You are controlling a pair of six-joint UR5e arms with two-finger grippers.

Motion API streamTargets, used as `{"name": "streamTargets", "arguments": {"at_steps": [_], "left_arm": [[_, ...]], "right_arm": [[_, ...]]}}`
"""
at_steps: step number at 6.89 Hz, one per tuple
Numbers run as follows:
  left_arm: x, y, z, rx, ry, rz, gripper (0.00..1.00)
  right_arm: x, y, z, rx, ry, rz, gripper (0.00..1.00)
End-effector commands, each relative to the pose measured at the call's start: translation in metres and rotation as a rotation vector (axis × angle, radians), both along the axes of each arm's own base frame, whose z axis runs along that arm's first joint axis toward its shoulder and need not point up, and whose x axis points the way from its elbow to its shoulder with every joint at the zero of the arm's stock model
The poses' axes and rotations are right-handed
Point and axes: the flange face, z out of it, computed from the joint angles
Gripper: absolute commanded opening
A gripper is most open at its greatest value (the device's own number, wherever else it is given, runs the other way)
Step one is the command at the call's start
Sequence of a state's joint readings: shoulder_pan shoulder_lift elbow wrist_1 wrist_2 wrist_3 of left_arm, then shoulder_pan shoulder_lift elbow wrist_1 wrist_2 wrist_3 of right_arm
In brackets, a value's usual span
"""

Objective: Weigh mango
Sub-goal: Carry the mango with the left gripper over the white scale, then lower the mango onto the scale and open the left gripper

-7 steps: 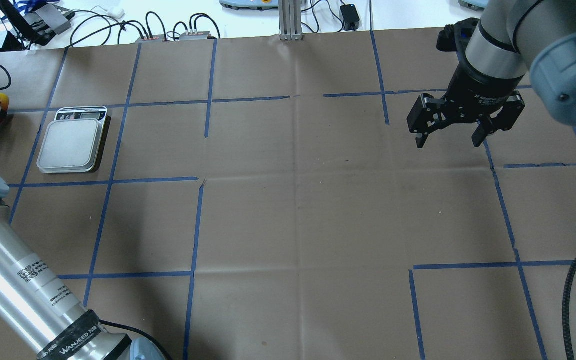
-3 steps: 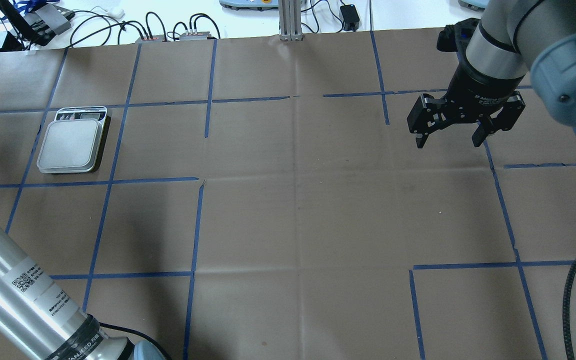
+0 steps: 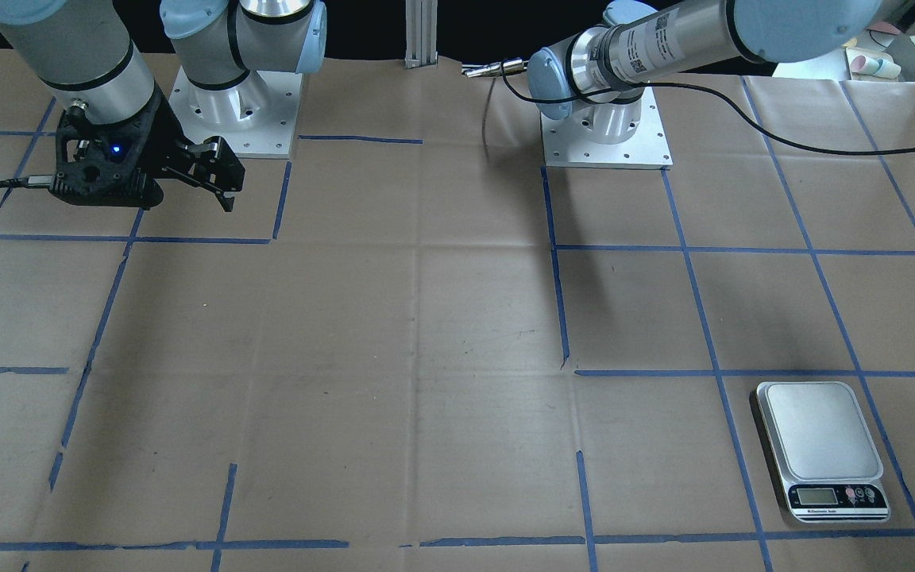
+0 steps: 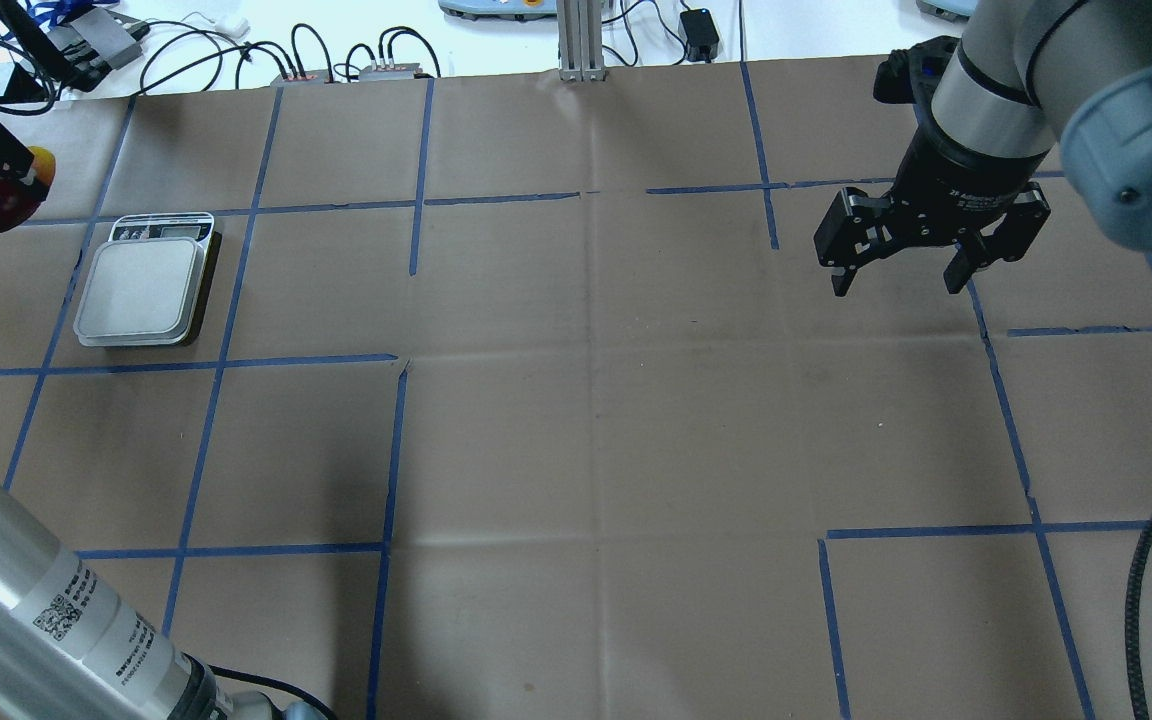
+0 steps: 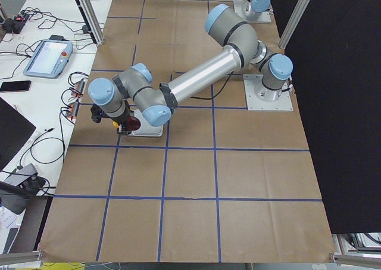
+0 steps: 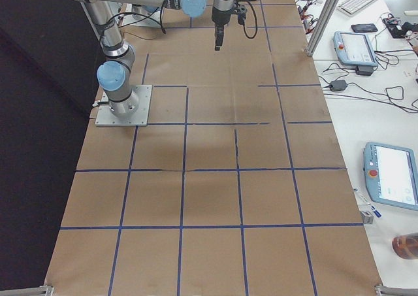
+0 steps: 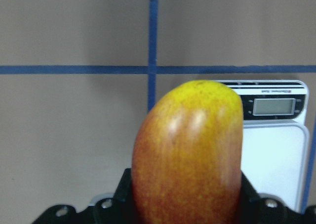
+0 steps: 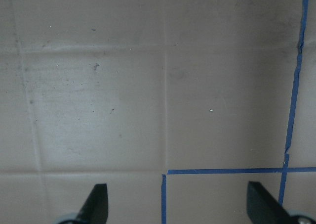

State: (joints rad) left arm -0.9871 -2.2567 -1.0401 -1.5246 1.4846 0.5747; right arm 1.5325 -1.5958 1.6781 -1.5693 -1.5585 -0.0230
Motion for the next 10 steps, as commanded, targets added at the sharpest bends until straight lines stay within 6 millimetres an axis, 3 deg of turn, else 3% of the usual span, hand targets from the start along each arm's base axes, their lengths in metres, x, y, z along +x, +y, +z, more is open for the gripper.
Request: {"name": "streamTargets", "arguments": {"at_steps": [1,2,3,4,5,8,9,10], "left_arm": [[-0.054,0.035,-0.057,-0.003,-0.090,-0.001,0.41],[-0.061,0.048,-0.091,-0.005,-0.116,-0.004,0.43],[-0.064,0.053,-0.098,0.006,-0.112,0.005,0.43],[-0.066,0.052,-0.099,0.008,-0.112,0.012,0.46],[-0.064,0.047,-0.098,-0.014,-0.123,0.032,0.56],[-0.058,0.033,-0.089,-0.090,-0.157,0.038,0.61],[-0.061,0.032,-0.092,-0.088,-0.149,0.036,0.86],[-0.062,0.032,-0.089,-0.092,-0.151,0.035,0.98]], "right_arm": [[0.000,0.000,0.000,0.002,0.000,0.000,1.00],[0.000,0.000,0.000,0.000,0.000,0.000,1.00],[0.000,0.000,0.000,0.000,0.000,0.000,1.00],[0.000,0.000,0.000,0.000,0.000,0.000,1.00],[0.000,0.000,0.000,0.000,0.000,0.000,1.00],[0.000,0.000,0.000,0.000,0.000,0.000,1.00],[0.000,0.000,0.000,0.000,0.000,0.000,1.00],[0.000,0.000,0.000,0.000,0.000,0.000,1.00]]}}
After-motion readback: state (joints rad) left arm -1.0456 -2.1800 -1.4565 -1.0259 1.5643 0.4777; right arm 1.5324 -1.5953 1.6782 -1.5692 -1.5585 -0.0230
